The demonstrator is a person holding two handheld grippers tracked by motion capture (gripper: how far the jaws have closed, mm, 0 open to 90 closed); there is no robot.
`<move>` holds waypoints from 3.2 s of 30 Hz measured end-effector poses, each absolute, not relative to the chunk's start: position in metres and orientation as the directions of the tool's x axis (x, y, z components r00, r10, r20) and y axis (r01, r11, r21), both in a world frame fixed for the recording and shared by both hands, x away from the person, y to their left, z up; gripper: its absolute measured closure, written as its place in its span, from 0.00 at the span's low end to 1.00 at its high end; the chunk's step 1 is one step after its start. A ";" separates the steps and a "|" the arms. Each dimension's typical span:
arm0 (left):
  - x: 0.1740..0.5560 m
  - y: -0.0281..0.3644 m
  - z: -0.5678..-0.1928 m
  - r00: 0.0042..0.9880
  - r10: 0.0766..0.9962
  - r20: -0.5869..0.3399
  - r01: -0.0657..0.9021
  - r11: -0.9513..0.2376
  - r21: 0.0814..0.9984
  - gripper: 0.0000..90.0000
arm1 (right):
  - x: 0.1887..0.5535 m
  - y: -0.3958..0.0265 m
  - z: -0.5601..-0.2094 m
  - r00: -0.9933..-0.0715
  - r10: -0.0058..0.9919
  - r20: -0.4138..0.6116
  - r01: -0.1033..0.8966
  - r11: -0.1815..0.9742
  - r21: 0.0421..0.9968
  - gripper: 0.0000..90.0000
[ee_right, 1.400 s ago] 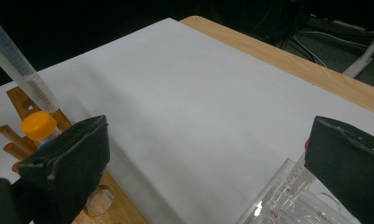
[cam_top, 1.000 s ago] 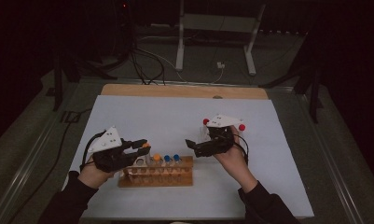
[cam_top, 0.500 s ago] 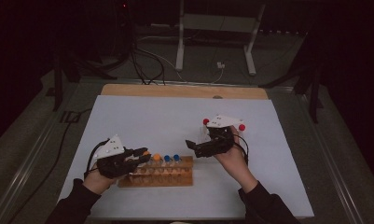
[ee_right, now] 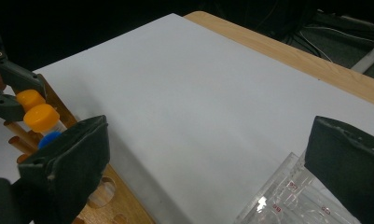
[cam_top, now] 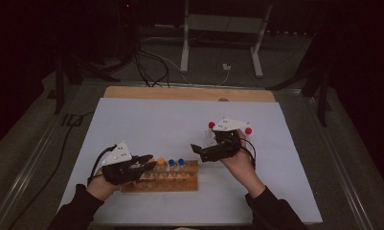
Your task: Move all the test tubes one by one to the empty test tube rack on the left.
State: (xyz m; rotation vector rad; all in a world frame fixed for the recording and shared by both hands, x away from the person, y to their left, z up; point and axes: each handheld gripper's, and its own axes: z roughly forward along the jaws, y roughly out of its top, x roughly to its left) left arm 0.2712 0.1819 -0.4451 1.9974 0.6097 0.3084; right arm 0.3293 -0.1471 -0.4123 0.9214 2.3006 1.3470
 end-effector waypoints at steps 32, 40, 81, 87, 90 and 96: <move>0.273 0.198 -0.429 0.824 0.561 -0.075 0.277 -0.284 0.918 0.06 | 0.324 -0.235 -0.420 -0.603 0.797 -0.013 0.360 0.287 0.888 0.00; 0.272 0.201 -0.429 0.818 0.571 -0.070 0.275 -0.282 0.919 0.06 | 0.325 -0.257 -0.436 -0.506 0.862 -0.031 0.420 0.278 0.864 0.03; 0.273 0.203 -0.425 0.826 0.558 -0.084 0.283 -0.280 0.917 0.06 | 0.340 -0.269 -0.434 -0.435 0.898 -0.062 0.445 0.274 0.852 0.83; 0.272 0.202 -0.424 0.829 0.553 -0.083 0.282 -0.284 0.917 0.06 | 0.332 -0.267 -0.418 -0.440 0.896 -0.064 0.415 0.266 0.870 0.83; 0.272 0.202 -0.424 0.829 0.553 -0.082 0.281 -0.286 0.916 0.06 | 0.329 -0.266 -0.411 -0.450 0.891 -0.050 0.406 0.254 0.878 0.83; 0.273 0.201 -0.422 0.831 0.550 -0.083 0.282 -0.287 0.916 0.06 | 0.326 -0.259 -0.405 -0.463 0.884 -0.073 0.385 0.274 0.881 0.83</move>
